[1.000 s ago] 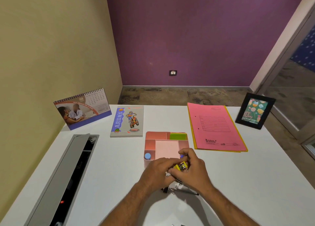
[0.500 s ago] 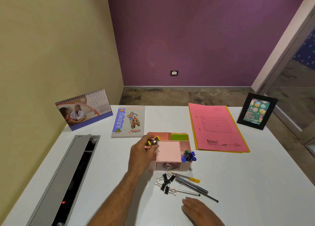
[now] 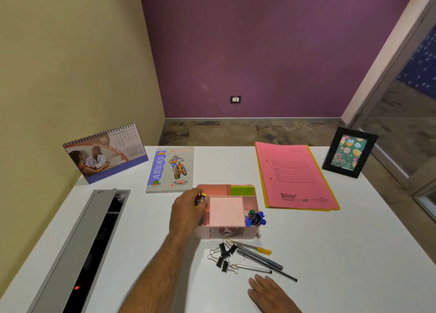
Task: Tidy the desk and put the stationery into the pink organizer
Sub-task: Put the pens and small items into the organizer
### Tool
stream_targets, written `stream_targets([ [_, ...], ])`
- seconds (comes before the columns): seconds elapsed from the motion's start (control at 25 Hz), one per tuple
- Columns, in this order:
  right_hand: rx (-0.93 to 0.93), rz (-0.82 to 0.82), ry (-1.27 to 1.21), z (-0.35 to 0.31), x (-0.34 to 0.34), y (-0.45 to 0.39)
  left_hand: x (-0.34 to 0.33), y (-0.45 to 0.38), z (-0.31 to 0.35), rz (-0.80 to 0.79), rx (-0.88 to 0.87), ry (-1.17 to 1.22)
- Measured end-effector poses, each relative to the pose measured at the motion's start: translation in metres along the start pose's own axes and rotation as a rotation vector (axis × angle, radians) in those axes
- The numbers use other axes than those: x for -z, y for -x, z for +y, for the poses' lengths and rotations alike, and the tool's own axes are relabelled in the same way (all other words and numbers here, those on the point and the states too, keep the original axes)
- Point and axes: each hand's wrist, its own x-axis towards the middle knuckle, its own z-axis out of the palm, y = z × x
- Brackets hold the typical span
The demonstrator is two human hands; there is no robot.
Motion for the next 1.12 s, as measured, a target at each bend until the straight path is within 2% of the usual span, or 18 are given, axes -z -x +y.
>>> stream_targets([
  [0.16, -0.059, 0.046, 0.017, -0.004, -0.006, 0.001, -0.004, -0.007, -0.002, -0.037, 0.083, -0.081],
  [0.44, -0.058, -0.044, 0.018, -0.004, -0.019, 0.005, -0.011, -0.022, 0.005, -0.118, 0.051, -0.353],
  [0.72, -0.093, -0.026, -0.068, -0.003, -0.016, 0.006, -0.016, -0.026, 0.000, -0.123, -0.009, -0.407],
  [0.84, -0.082, -0.092, -0.122, -0.004, -0.023, 0.008, -0.015, -0.025, -0.004, -0.141, -0.025, -0.375],
  [0.92, -0.136, -0.112, -0.295, -0.002, -0.023, 0.008, -0.014, -0.022, -0.006, -0.141, -0.027, -0.331],
  [1.0, -0.278, -0.028, -0.493, 0.000, -0.010, 0.000, -0.011, -0.017, -0.007, -0.114, -0.025, -0.274],
  [1.12, -0.480, 0.008, -0.598, 0.005, 0.019, -0.019, -0.006, -0.006, -0.008, -0.036, -0.045, -0.200],
])
